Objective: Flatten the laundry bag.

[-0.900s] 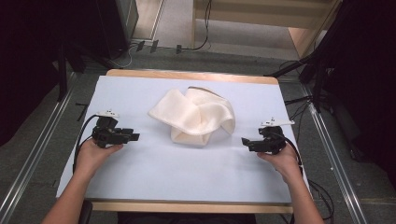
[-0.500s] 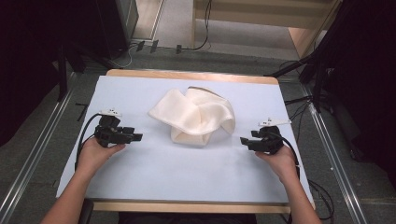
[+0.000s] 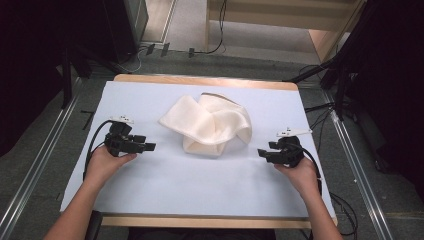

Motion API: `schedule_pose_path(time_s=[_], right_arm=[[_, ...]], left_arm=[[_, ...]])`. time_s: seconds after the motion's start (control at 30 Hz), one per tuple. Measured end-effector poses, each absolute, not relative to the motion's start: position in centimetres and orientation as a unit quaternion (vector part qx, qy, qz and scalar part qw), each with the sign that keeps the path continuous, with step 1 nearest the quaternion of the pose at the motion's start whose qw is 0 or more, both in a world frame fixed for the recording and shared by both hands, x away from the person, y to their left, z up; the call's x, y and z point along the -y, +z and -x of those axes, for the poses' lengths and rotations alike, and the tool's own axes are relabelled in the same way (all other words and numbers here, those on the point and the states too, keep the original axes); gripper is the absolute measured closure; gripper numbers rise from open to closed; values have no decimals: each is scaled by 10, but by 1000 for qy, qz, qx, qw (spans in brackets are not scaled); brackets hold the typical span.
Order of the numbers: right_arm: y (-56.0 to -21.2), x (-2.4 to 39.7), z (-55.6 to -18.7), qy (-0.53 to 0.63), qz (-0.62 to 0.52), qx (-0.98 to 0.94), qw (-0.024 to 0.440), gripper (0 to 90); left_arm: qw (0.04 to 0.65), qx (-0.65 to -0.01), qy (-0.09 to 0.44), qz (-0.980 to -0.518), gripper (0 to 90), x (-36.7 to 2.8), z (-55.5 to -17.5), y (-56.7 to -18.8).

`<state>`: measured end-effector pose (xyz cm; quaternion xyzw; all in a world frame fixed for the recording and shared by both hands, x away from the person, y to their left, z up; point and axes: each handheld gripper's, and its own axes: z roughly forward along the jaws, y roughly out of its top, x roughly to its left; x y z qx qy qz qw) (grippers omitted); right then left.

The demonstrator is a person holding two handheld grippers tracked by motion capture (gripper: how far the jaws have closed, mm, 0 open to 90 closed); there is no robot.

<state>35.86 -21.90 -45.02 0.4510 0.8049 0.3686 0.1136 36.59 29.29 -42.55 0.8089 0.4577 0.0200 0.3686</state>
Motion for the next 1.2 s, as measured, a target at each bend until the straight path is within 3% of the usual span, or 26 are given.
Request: schedule_pose_path(time_s=[0.53,0.97,1.2], right_arm=[[-445,220,-358,371,-458,-801,101,505],[-440,220,-359,377,-460,-799,90,502],[-422,217,-359,381,-450,-800,112,493]], left_arm=[[369,-459,16,-808,358,-292,-366,-426],[369,-467,10,-804,363,-292,-363,-424],[369,-460,18,-807,362,-288,-367,-414]])
